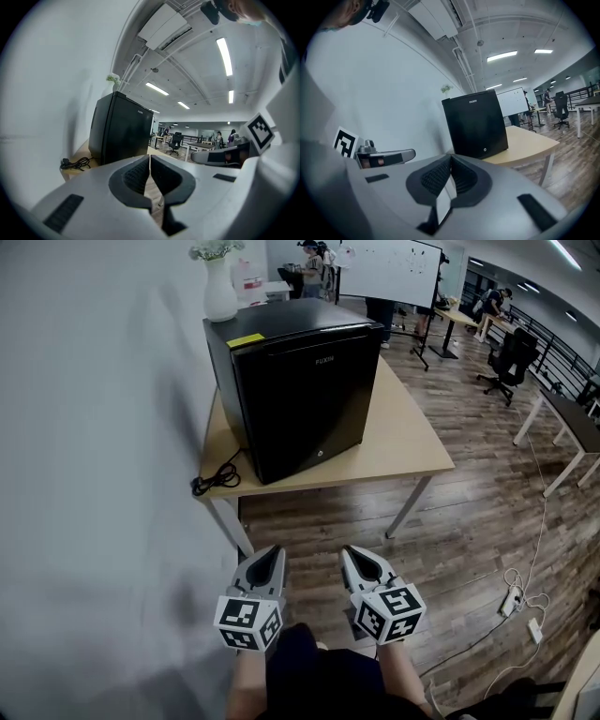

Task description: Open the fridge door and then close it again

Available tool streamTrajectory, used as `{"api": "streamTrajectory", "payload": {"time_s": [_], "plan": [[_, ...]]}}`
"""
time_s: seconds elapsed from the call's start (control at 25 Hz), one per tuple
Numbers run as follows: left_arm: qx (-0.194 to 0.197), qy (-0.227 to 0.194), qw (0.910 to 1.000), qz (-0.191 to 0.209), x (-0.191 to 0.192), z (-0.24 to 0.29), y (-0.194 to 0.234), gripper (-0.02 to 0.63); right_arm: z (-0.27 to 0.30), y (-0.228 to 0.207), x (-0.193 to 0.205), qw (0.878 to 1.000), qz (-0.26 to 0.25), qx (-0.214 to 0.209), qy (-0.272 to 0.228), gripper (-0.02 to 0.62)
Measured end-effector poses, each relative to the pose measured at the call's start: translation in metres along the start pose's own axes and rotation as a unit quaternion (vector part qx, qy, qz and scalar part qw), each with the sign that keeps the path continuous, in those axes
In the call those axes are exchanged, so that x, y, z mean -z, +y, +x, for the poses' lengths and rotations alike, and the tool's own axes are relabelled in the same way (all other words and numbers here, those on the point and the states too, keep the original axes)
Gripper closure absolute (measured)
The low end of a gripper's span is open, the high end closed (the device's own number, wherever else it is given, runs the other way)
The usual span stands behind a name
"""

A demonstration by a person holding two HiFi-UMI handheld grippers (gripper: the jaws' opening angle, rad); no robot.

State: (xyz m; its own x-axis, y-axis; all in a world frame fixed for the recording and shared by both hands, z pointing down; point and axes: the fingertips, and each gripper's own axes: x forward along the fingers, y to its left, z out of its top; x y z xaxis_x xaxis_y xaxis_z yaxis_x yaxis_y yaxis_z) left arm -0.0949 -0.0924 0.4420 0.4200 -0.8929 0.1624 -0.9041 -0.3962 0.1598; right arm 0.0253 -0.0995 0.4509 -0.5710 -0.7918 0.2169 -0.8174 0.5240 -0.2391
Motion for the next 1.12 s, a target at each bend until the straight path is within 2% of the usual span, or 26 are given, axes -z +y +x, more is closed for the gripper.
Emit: {"api": "streamTrajectory", "payload": {"time_s": [0.32, 0.6, 0.88, 1.12], "plan": [[-0.001, 0.008, 1.0, -0.004, 0.005, 0.013, 0.002, 0.598, 0.013, -0.006, -0.001, 1.0, 0.0, -0.011, 0.001, 0.604], [-0.005, -0.003, 1.0, -0.002, -0.015, 0.037, 0.022, 0.598, 0.043, -0.017, -0.026, 1.0, -0.016, -0.018, -0.013, 0.604], [-0.007, -0.018, 0.9998, -0.006, -0.039, 0.078, 0.049, 0.598, 0.087, -0.034, -0.063, 0.997, -0.061, -0.024, -0.028, 0.604], [-0.019, -0.031, 0.9993, -0.003, -0.067, 0.115, 0.075, 0.598, 0.131, -0.045, -0.109, 0.988, -0.138, -0.065, -0.037, 0.604]]}}
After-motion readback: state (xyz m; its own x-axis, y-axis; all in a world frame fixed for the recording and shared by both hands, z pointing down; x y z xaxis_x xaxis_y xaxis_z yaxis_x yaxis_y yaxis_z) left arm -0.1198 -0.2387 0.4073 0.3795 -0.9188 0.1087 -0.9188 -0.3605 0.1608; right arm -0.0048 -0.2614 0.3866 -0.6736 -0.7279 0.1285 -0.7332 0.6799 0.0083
